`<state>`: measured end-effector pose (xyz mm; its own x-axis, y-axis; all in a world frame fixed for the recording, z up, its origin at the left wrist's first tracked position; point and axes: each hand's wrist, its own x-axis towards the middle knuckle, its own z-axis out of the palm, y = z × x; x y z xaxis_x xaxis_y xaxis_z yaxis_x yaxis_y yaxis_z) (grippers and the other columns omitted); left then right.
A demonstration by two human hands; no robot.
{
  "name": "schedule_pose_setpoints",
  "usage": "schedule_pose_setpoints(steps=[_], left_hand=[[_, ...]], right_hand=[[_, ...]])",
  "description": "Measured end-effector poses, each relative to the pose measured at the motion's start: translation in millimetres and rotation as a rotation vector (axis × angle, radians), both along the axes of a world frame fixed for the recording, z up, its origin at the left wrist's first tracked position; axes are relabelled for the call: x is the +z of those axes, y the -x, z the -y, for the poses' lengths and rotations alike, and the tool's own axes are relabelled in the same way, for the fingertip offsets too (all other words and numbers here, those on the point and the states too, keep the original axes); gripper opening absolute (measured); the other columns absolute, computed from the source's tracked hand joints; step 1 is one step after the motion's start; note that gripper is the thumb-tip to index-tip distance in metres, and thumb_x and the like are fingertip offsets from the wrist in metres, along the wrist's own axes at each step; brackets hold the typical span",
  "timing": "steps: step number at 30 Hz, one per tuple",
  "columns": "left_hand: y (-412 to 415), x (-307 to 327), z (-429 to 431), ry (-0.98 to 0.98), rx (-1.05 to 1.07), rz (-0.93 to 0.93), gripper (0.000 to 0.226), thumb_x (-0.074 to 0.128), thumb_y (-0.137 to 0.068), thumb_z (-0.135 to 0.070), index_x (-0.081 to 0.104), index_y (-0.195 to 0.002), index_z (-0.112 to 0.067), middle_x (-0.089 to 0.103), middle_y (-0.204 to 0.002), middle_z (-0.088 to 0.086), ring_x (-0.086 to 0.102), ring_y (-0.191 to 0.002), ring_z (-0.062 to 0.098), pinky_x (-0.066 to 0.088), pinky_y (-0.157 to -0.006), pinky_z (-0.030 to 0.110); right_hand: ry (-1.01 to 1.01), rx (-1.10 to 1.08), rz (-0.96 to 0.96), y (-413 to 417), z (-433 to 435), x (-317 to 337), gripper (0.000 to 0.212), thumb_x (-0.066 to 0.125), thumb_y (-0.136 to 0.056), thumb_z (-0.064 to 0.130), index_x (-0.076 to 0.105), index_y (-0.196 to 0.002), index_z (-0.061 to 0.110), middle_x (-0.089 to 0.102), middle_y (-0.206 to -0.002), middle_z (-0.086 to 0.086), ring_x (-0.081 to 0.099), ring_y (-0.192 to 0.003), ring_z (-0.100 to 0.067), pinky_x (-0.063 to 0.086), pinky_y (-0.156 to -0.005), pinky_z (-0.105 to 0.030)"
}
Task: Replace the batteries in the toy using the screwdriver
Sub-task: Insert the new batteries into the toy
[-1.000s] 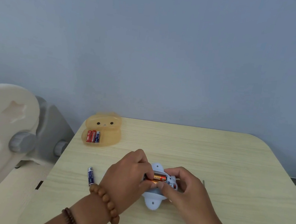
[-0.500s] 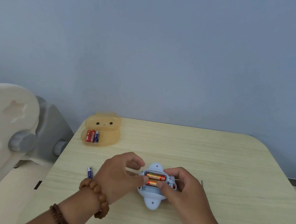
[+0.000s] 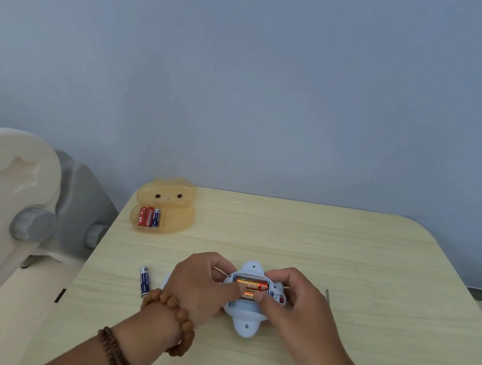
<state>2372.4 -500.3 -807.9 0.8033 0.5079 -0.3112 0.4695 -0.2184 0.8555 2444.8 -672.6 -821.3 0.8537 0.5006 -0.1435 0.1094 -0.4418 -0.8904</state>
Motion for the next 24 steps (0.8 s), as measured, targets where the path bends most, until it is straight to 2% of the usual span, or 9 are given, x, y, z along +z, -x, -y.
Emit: schedule_pose_setpoints(steps=[3,7,9,12,16,18,20,21,24], left_hand=[[-0.2,-0.8,-2.2,0.078,0.009,-0.028,0.019,0.083,-0.075,-0.024,0.071,-0.089,-0.022,0.076,-0.079,0.004,0.074,-0.073,0.018,0.064,-0.064,0.04],[-1.4,-4.0,-3.5,0.082,0.023,-0.046,0.023,0.085,-0.07,-0.026,0.07,-0.087,-0.021,0.075,-0.077,0.007,0.074,-0.071,0.021,0.063,-0.064,0.044],[-1.5,-5.3,-2.4,0.077,0.02,-0.036,0.025,0.085,-0.069,-0.025,0.069,-0.087,-0.02,0.075,-0.078,0.009,0.074,-0.072,0.023,0.063,-0.064,0.045],[-2.2,-8.9,-0.2,0.076,0.013,-0.019,0.026,0.085,-0.069,-0.024,0.067,-0.088,-0.02,0.075,-0.076,0.009,0.074,-0.071,0.023,0.063,-0.064,0.047],[-3.3,-9.7,2.3,0.093,0.007,-0.018,0.03,0.085,-0.059,-0.029,0.067,-0.082,-0.023,0.074,-0.076,0.012,0.074,-0.071,0.027,0.062,-0.064,0.049],[-3.0,-9.5,1.9,0.134,0.015,-0.026,0.031,0.087,-0.061,-0.026,0.067,-0.083,-0.02,0.075,-0.077,0.014,0.074,-0.074,0.029,0.062,-0.066,0.051],[-1.6,-9.1,0.9,0.138,0.011,-0.039,0.029,0.088,-0.068,-0.022,0.066,-0.087,-0.017,0.075,-0.08,0.015,0.074,-0.077,0.029,0.063,-0.068,0.049],[-0.8,-8.7,1.0,0.125,0.007,-0.046,0.03,0.088,-0.068,-0.023,0.066,-0.088,-0.017,0.075,-0.082,0.014,0.074,-0.077,0.028,0.063,-0.068,0.047],[0.1,-4.9,4.1,0.043,-0.027,-0.07,0.032,0.087,-0.067,-0.025,0.064,-0.089,-0.018,0.074,-0.081,0.011,0.07,-0.066,0.021,0.062,-0.061,0.038]], right_hand=[[0.009,0.009,-0.007,0.0,0.1,1.1,0.019,0.076,-0.083,0.024,0.068,-0.093,0.038,0.075,-0.089,0.017,0.07,-0.079,-0.001,0.057,-0.073,-0.026],[0.01,0.041,0.001,-0.2,0.6,3.6,0.019,0.074,-0.085,0.024,0.067,-0.095,0.038,0.074,-0.091,0.016,0.069,-0.079,-0.001,0.052,-0.067,-0.017],[0.03,0.043,-0.006,-0.3,-0.1,4.3,0.019,0.074,-0.085,0.025,0.066,-0.096,0.038,0.074,-0.091,0.013,0.069,-0.079,-0.002,0.053,-0.069,-0.02],[0.047,0.04,-0.018,-3.5,0.6,4.4,0.021,0.075,-0.082,0.023,0.066,-0.094,0.037,0.075,-0.092,0.01,0.071,-0.083,-0.007,0.058,-0.075,-0.032],[0.087,0.051,-0.013,-8.3,1.7,8.4,0.021,0.076,-0.08,0.02,0.066,-0.092,0.035,0.074,-0.09,0.007,0.069,-0.08,-0.007,0.056,-0.07,-0.027],[0.111,0.058,-0.018,-10.8,2.0,10.7,0.022,0.077,-0.077,0.022,0.066,-0.091,0.034,0.074,-0.089,0.008,0.07,-0.08,-0.008,0.057,-0.072,-0.03],[0.135,0.069,-0.017,-12.7,0.8,11.1,0.021,0.076,-0.075,0.025,0.066,-0.09,0.035,0.075,-0.089,0.008,0.07,-0.08,-0.008,0.058,-0.073,-0.033],[0.146,0.076,-0.018,-12.7,0.1,10.9,0.02,0.076,-0.075,0.025,0.066,-0.09,0.035,0.075,-0.09,0.009,0.07,-0.08,-0.007,0.057,-0.072,-0.029],[0.158,0.077,-0.036,-10.9,-0.4,10.9,0.021,0.076,-0.074,0.026,0.064,-0.089,0.036,0.075,-0.092,0.011,0.07,-0.081,-0.003,0.054,-0.07,-0.022]])
